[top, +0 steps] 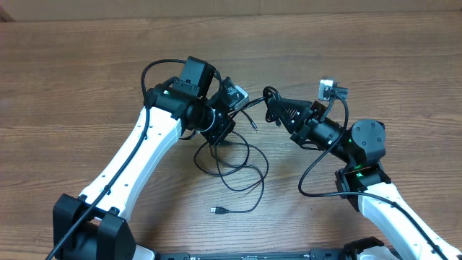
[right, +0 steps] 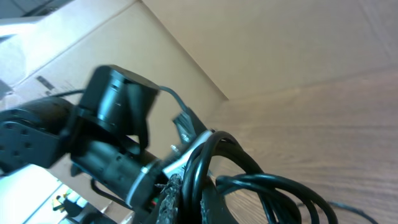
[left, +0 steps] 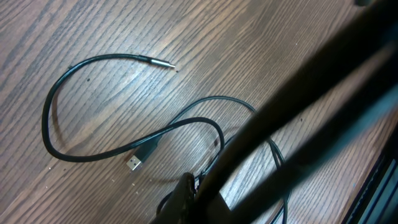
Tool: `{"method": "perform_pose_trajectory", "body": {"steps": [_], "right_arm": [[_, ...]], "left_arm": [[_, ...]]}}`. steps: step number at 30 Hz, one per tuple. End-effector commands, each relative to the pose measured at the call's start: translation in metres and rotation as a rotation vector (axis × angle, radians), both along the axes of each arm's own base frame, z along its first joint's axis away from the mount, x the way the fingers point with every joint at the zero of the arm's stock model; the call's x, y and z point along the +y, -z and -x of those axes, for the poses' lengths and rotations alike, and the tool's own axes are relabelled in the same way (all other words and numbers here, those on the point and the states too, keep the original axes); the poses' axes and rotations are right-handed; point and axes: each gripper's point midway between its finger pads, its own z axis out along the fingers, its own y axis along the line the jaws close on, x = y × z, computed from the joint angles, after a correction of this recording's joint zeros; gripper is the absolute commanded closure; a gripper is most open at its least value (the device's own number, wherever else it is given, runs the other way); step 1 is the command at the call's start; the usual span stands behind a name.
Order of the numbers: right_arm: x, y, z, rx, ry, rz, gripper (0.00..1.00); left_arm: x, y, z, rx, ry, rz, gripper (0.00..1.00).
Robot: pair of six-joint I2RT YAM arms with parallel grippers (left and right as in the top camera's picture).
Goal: Untangle cables
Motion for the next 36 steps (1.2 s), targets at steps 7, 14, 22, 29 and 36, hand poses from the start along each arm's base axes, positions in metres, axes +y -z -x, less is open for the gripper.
{"method": "perform_pose_trajectory", "body": {"steps": [7,14,22,29,36], "right_arm": [[-0.004,-0.041,0.005,-0.089,-0.001,-0.104,0.96],[-0.006,-0.056,0.009,-0.156,0.005,-0.126,0.96],[-0.008,-0.065,0.011,-0.199,0.011,-0.139,0.96],[-0.009,-0.065,0.009,-0.2,0.022,-0.142,0.96],[-0.009,-0.064,0.009,-0.203,0.025,-0.132,0.96]], "left_arm": [[0.002,0.005,0.002,0.027,-0.016,-0.012,0.96],[0.002,0.005,0.002,0.028,-0.017,-0.012,0.96],[0.002,0.005,0.002,0.027,-0.017,-0.012,0.96],[0.002,0.005,0.002,0.027,-0.017,-0.012,0.96],[0.002,0.005,0.002,0.027,-0.017,-0.013,0.96]]}}
